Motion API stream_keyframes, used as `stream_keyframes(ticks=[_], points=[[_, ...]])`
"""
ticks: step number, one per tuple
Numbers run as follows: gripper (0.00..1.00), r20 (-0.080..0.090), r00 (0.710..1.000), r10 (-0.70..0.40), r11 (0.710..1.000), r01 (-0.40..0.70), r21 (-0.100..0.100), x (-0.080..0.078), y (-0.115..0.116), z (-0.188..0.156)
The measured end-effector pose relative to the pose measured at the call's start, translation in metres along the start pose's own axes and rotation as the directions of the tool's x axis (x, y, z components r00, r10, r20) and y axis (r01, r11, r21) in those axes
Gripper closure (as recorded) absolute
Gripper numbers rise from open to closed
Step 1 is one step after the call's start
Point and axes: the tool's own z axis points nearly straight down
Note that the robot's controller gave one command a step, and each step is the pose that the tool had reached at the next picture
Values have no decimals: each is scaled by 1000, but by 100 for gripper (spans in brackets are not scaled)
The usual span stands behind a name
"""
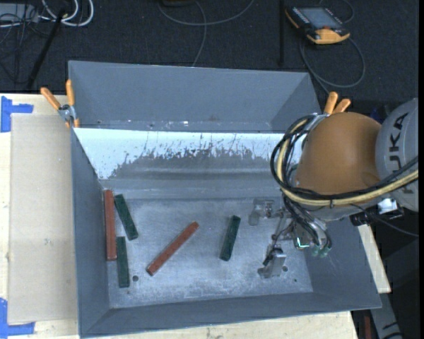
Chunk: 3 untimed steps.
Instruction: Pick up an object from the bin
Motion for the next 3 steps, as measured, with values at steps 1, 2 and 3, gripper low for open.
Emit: stream_keyframes(ticks=[1, 2, 3], points=[[0, 3, 994, 111, 994, -111, -1, -50, 9, 92], [0, 9, 977, -212, 977, 212, 2, -29, 11, 120], [100, 8, 978, -210, 978, 210, 3, -29, 11, 119]])
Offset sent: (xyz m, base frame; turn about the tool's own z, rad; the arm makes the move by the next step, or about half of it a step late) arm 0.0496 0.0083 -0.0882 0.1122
